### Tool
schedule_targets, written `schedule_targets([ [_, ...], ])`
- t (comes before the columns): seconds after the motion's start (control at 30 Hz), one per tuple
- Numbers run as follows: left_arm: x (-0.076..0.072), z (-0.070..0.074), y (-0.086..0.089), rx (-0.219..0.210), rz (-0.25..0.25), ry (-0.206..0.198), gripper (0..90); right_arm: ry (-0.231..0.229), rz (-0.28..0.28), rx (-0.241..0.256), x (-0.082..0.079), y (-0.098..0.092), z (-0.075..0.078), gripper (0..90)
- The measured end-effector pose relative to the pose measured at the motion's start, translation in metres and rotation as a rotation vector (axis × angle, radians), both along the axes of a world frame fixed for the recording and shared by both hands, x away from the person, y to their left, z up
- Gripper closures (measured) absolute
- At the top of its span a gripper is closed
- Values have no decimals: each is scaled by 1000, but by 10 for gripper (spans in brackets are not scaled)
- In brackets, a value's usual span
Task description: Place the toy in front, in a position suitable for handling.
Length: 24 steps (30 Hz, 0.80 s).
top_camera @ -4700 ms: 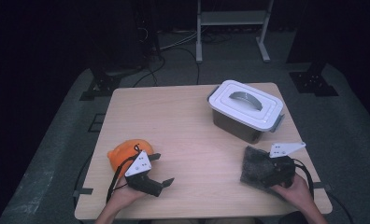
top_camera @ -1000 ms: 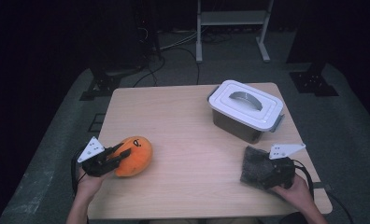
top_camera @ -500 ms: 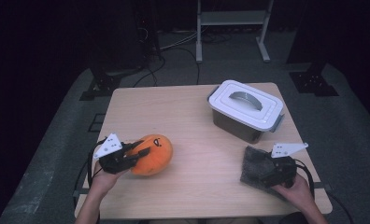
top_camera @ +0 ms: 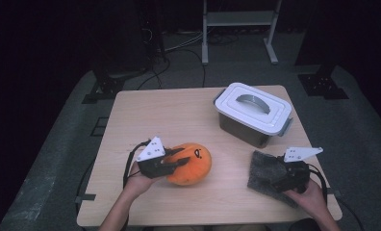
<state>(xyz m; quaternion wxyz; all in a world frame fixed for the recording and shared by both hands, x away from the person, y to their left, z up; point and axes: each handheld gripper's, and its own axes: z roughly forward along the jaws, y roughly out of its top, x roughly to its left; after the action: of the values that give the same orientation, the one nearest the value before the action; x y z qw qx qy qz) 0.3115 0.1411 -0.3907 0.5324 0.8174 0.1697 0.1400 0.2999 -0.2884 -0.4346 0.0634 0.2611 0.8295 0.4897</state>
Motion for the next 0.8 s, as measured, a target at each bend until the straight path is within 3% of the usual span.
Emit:
schedule_targets([
  [0.33,-3,-20,-32,29,-82,43,632,7,0,-61,1,0,-3,136],
  [0.53,-5,-30,-39,56,-137,63,614,22,-11,-93,6,-2,-7,136],
  [0.8,-9,-36,-35,46,-173,67,569,60,-15,-137,16,-4,-17,205],
])
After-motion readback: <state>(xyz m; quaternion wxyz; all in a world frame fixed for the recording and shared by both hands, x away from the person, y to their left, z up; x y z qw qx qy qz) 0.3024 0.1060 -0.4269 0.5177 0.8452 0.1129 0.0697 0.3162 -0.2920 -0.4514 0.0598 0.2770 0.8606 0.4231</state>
